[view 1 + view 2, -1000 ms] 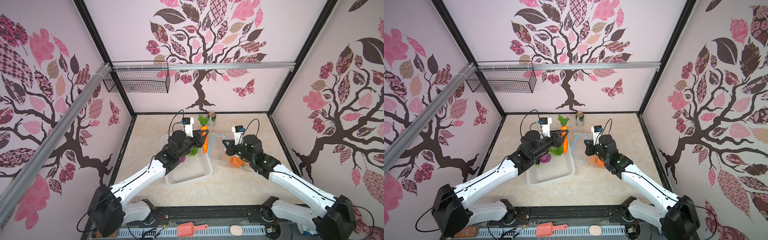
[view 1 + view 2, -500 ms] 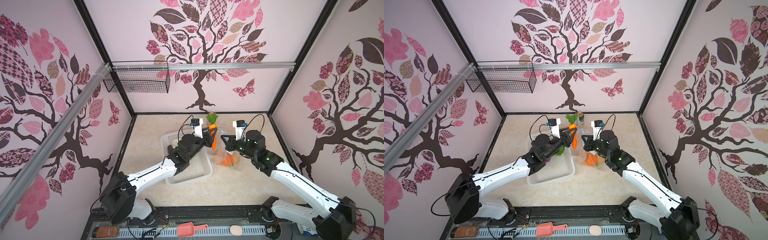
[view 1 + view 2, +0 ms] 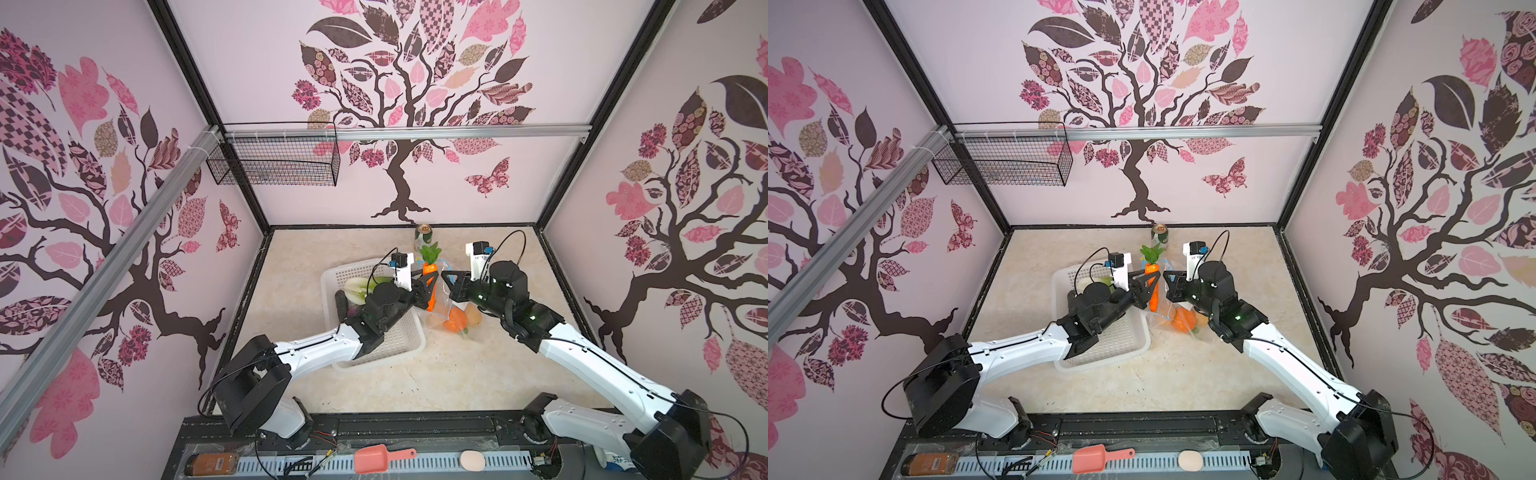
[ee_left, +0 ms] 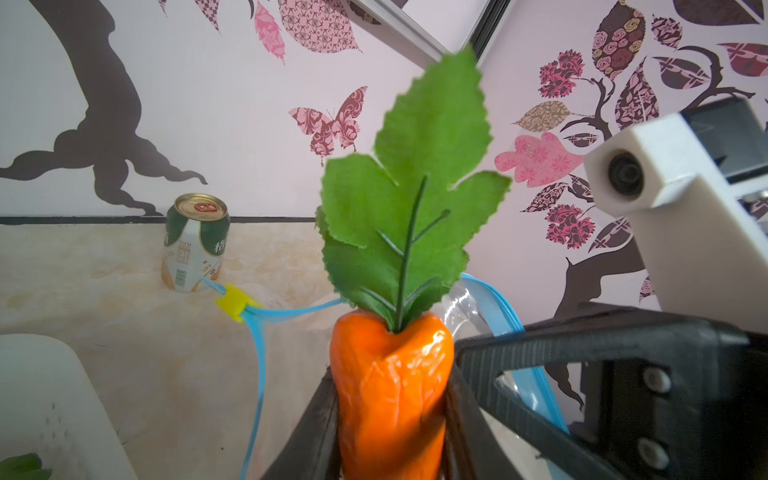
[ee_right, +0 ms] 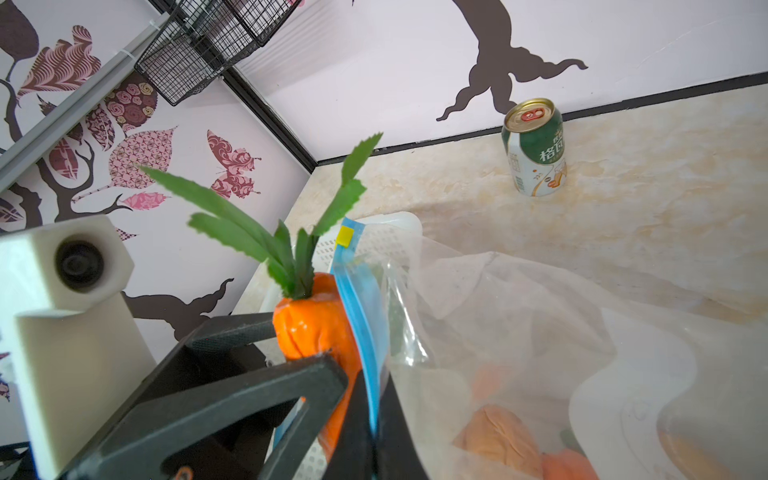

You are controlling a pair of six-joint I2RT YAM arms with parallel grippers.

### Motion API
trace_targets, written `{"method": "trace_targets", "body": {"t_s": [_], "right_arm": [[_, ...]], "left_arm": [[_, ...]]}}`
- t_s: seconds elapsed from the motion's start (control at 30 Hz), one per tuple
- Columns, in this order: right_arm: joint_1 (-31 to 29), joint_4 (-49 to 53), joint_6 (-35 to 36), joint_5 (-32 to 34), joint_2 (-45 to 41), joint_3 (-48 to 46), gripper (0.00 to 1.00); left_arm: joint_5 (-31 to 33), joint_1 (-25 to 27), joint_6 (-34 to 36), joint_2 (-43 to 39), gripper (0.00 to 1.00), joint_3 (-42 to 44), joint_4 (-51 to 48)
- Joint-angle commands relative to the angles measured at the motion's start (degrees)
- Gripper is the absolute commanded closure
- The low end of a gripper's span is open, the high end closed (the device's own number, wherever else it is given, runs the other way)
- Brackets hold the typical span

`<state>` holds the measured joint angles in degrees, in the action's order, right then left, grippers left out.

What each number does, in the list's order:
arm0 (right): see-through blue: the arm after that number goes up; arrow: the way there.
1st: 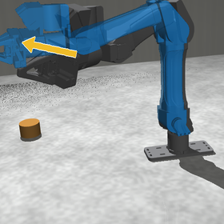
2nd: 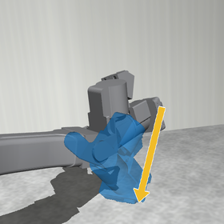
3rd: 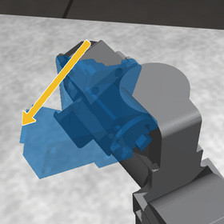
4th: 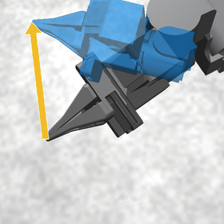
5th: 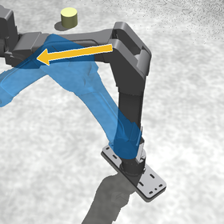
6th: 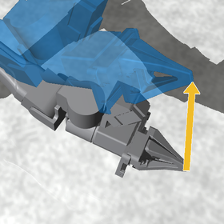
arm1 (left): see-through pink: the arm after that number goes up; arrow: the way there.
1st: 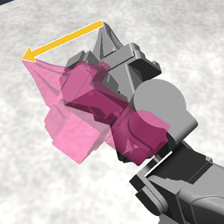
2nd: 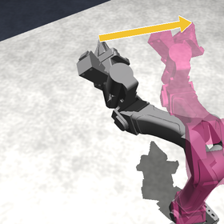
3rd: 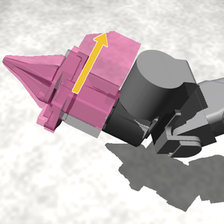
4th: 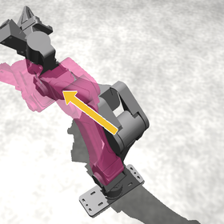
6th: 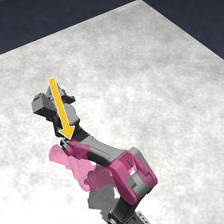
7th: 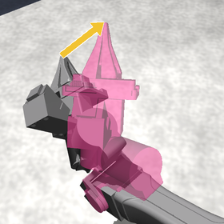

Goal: Place the food in the zip-top bag and seal the zipper
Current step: 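Lower the carrot into the bag and open the left gripper, then grasp the blue zipper edge with the left gripper while the right gripper lifts the bag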

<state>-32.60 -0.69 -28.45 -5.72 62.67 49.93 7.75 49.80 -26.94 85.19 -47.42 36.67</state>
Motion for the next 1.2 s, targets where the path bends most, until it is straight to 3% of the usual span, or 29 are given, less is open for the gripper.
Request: {"method": "trace_targets", "body": {"t_s": [0.0,0.17,0.47,0.73,1.0,1.17], "right_arm": [[-0.1,-1.5,-0.3,0.6,0.9,0.2,1.00],[-0.1,-2.0,0.0,0.6,0.8,-0.3,1.00],[-0.2,-2.4,0.7,-0.9,1.2,-0.6,1.00],[-0.1,-1.6,2.0,0.7,0.4,-1.2,1.00],[-0.1,-1.3,3.7,1.1,-0.1,-1.5,1.00],[-0.1,-1.2,4.2,0.7,-0.4,-1.7,1.00]], "left_arm": [[0.3,0.6,-0.1,0.9,0.66,1.8,-0.2],[-0.4,0.8,0.1,0.4,0.63,1.9,-3.9],[-0.8,0.9,-0.6,-0.1,0.34,0.6,-9.0],[0.9,0.9,-2.2,-6.7,0.21,-3.1,-22.2],[5.1,-0.3,-1.3,-16.6,0.15,-3.4,-37.8],[1.6,-4.9,-4.8,-17.8,0.24,-0.3,-38.9]]}}
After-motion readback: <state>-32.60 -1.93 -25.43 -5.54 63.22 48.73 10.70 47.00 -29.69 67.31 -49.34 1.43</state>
